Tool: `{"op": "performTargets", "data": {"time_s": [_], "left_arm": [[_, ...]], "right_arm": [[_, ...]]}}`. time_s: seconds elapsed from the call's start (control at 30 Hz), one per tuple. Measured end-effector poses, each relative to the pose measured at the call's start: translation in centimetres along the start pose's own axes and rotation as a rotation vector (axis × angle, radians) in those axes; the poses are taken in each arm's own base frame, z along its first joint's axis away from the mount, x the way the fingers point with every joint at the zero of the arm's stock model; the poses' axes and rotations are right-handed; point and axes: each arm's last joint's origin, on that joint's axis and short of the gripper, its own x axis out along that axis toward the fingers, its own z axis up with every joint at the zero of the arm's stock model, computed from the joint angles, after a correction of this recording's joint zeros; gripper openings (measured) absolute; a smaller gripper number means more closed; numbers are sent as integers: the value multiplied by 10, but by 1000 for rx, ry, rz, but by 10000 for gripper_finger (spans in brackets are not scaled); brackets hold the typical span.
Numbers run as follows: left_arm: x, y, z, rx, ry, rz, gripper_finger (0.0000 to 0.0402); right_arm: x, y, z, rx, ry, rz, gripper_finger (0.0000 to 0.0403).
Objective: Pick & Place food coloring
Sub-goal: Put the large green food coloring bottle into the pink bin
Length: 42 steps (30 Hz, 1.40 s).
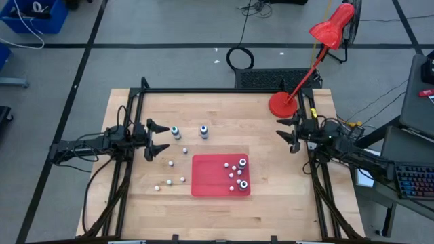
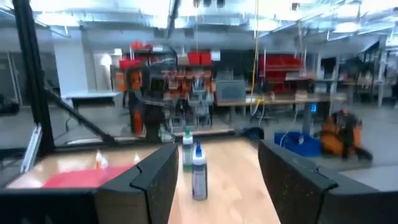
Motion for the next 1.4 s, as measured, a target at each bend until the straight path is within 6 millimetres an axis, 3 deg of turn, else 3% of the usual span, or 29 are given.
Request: {"op": "performTargets", "data": {"time_s": [0.3,0.53,0.6,0.77,0.97,1.23,1.4], "left_arm": [[0,1,-3,26,26,37,392],[2,3,-1,-82,64,112,392],[3,4,5,-84,106,185,392],[10,3,43,-50,204,449,392],[36,6,80,-161,505,691,392],[97,24,107,-211,819,670,392],[121,38,107,-219,1022,661,392]], "right_arm": [[0,-1,-8,-11,79,-16,210],[1,-1,-12,29,123,-18,210],[1,-1,-11,27,113,-17,210],[1,-1,-11,27,109,-16,210],[1,-1,-11,27,109,-16,210],[1,-1,-11,27,108,-16,210],[1,-1,-11,27,108,-16,210]]}}
